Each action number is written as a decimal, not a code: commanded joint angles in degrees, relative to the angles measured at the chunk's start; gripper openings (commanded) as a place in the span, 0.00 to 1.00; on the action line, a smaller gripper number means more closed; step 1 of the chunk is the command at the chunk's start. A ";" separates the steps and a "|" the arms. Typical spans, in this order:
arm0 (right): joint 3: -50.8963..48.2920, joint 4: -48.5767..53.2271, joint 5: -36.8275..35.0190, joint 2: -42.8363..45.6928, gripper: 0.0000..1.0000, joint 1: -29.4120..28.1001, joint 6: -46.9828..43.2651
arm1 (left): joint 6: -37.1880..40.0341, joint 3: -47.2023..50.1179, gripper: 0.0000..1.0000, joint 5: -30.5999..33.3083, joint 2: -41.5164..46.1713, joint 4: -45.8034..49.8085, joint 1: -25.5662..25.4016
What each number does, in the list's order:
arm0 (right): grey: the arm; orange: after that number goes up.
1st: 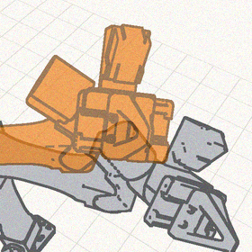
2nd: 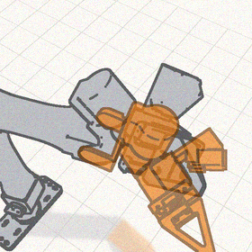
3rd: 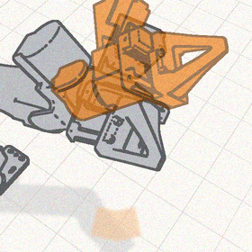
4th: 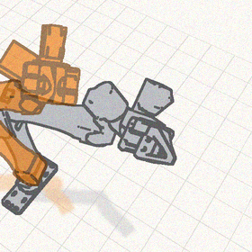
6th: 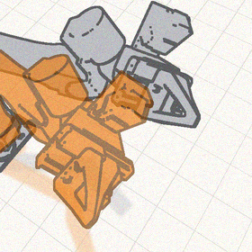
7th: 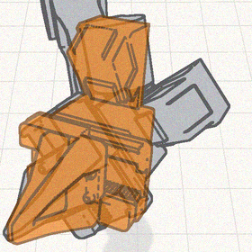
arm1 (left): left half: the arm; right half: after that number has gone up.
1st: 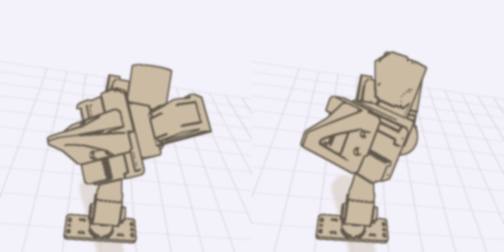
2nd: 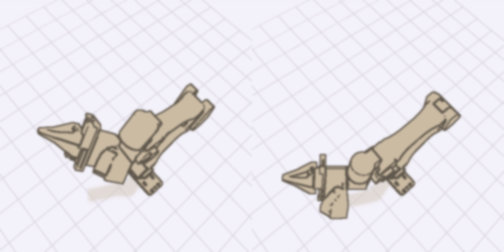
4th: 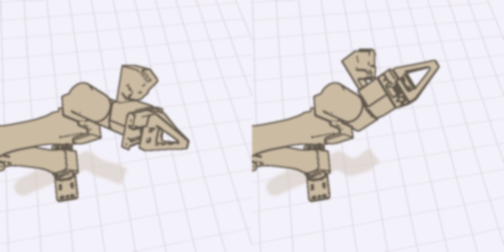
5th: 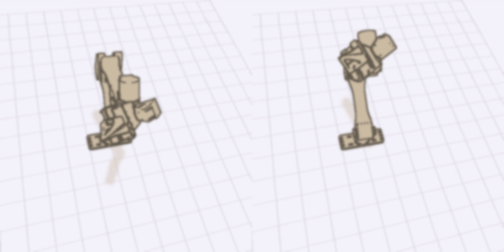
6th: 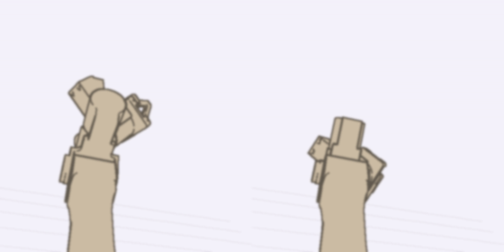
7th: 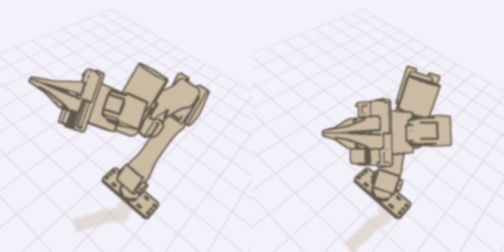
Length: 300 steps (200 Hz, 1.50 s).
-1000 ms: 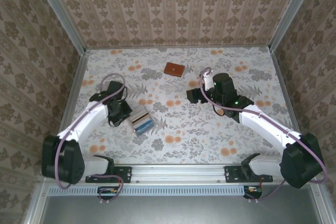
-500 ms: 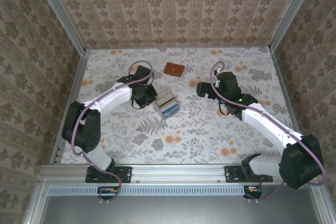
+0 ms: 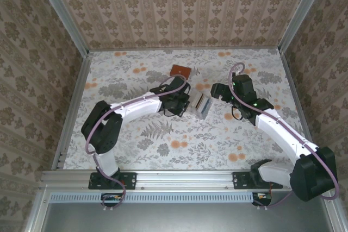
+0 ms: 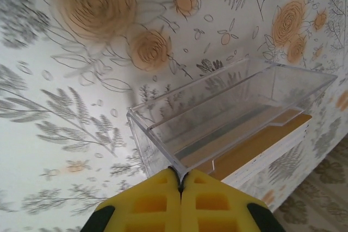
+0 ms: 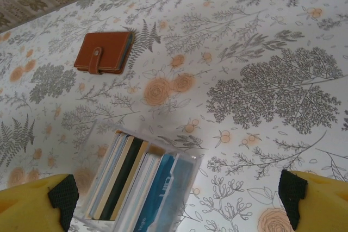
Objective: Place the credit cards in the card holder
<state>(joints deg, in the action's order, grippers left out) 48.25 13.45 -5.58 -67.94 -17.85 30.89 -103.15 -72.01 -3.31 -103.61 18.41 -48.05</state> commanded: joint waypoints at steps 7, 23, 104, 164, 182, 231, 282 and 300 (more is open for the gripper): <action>-1.24 0.32 0.63 -0.06 0.97 0.88 3.15 | -11.80 -1.03 0.00 3.11 -1.00 -7.76 -0.36; -1.55 -0.63 4.14 -0.78 0.96 1.98 3.64 | -10.93 -1.56 0.08 3.73 -1.05 -8.37 -0.34; 13.75 0.19 15.44 -18.27 0.78 4.30 0.28 | 14.08 5.94 0.80 -5.53 11.13 1.96 3.65; 33.31 -7.78 30.91 -44.87 0.54 4.26 11.68 | 37.88 12.65 0.90 -4.42 27.28 10.57 17.38; 37.02 -10.98 33.63 -50.56 0.50 4.05 16.67 | 43.12 14.02 0.91 -3.57 30.63 12.62 20.70; 46.56 -10.28 32.24 -60.80 0.43 2.62 21.67 | 48.76 15.31 0.92 -6.16 33.68 18.10 30.21; 51.10 -10.08 31.78 -66.80 0.44 2.23 24.69 | 47.16 19.24 0.92 -7.98 35.76 16.66 33.01; 51.84 -11.63 33.15 -68.49 0.45 2.23 26.25 | 47.91 19.54 0.92 -7.26 36.09 17.87 33.57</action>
<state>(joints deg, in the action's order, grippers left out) 97.80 3.18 25.96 -133.73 -15.27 54.04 -57.08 -53.19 -9.98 -69.14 34.48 -15.51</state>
